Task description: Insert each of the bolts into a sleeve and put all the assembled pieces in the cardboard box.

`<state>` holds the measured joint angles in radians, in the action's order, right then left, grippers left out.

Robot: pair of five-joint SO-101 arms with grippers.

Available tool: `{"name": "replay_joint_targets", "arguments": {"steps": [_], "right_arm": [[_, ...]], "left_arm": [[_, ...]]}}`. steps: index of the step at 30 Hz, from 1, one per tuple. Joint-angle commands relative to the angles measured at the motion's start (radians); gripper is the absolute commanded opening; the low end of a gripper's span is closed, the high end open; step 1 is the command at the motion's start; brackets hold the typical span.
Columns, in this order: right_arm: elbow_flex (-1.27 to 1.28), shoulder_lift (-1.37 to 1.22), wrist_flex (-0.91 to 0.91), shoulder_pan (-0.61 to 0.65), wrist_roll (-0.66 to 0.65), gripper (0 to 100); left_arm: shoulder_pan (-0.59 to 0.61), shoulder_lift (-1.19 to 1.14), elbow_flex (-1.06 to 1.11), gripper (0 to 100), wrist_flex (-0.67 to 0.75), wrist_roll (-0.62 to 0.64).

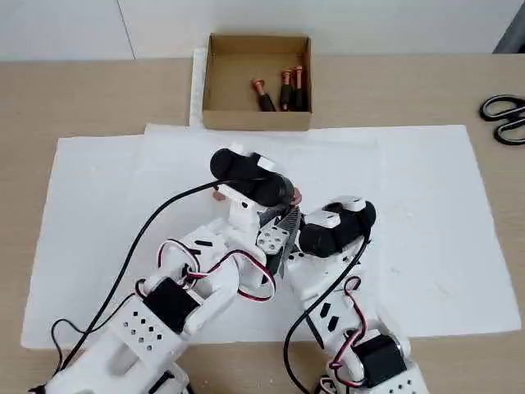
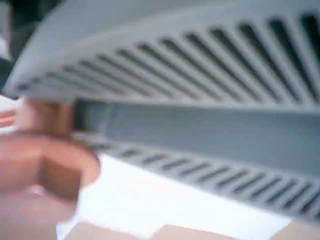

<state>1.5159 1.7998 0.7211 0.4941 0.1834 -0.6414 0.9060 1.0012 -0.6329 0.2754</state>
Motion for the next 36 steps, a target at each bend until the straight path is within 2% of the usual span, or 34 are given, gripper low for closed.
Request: {"name": "replay_joint_targets", "arguments": {"steps": [1,7,12,21,25,28,32,36], "right_arm": [[-0.014,0.013,-0.024,-0.013,0.006,0.3],[-0.014,0.013,-0.024,-0.013,0.006,0.3],[-0.014,0.013,-0.024,-0.013,0.006,0.3],[-0.011,0.013,-0.024,-0.013,0.006,0.3],[-0.009,0.012,-0.024,-0.013,0.005,0.3],[-0.008,0.004,-0.024,-0.016,0.005,0.3],[-0.008,0.004,-0.022,-0.091,0.002,0.3],[-0.035,0.004,0.053,-0.173,-0.038,0.3]], "left_arm": [[0.021,0.02,-0.008,1,-0.009,0.0],[0.02,0.02,-0.03,4,-0.031,-0.038],[0.018,0.02,-0.11,17,-0.181,-0.038],[0.055,0.021,-0.314,17,-0.437,-0.077],[0.232,0.021,-0.492,18,-0.592,-0.135],[0.476,0.021,-0.588,18,-0.68,-0.198],[0.769,0.021,-0.595,18,-0.746,-0.258],[0.956,0.021,-0.59,18,-0.809,-0.322]]}}
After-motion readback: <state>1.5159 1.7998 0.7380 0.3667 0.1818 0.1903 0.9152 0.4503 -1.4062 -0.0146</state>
